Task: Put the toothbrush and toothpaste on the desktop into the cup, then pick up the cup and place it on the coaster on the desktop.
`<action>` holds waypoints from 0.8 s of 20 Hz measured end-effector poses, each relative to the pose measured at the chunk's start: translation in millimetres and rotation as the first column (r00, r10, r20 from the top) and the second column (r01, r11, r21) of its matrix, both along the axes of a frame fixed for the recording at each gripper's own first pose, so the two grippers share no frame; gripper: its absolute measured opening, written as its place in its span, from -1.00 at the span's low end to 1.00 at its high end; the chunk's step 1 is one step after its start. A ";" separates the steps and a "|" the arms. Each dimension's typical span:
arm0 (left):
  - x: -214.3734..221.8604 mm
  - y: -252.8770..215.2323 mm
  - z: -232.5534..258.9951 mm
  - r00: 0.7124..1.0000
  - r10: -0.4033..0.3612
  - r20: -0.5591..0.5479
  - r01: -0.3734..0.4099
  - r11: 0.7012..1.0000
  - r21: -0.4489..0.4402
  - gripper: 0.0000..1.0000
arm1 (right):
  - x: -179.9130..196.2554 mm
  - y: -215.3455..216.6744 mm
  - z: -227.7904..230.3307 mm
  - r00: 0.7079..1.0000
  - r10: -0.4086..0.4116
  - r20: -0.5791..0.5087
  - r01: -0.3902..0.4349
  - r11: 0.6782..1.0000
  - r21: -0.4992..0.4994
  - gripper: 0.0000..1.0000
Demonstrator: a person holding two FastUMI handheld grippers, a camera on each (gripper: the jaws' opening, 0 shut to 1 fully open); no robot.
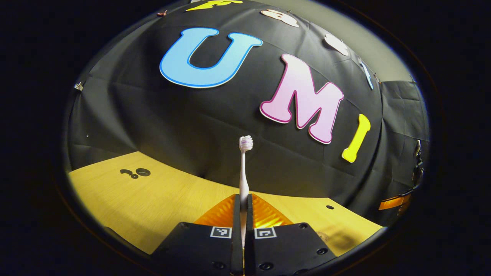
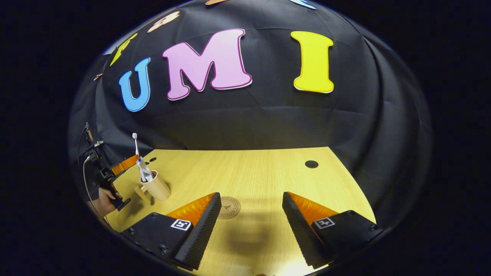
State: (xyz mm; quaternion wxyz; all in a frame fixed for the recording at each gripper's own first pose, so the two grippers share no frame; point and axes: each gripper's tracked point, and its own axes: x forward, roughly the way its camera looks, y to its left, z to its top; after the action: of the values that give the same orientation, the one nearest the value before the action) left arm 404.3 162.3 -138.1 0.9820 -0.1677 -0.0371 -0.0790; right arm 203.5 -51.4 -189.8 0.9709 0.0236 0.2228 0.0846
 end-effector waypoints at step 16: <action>-65.3 -6.9 -34.5 0.943 -0.039 -0.331 0.088 0.987 0.134 0.94 | -11.2 -31.5 -3.4 0.997 -0.072 -0.033 0.075 0.994 0.083 0.97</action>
State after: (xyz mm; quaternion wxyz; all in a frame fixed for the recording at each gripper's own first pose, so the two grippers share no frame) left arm 339.0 155.5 -172.6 0.9810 -0.1069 0.1378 -0.0844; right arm 192.3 -82.9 -193.1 0.9680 0.0740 0.2326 0.0578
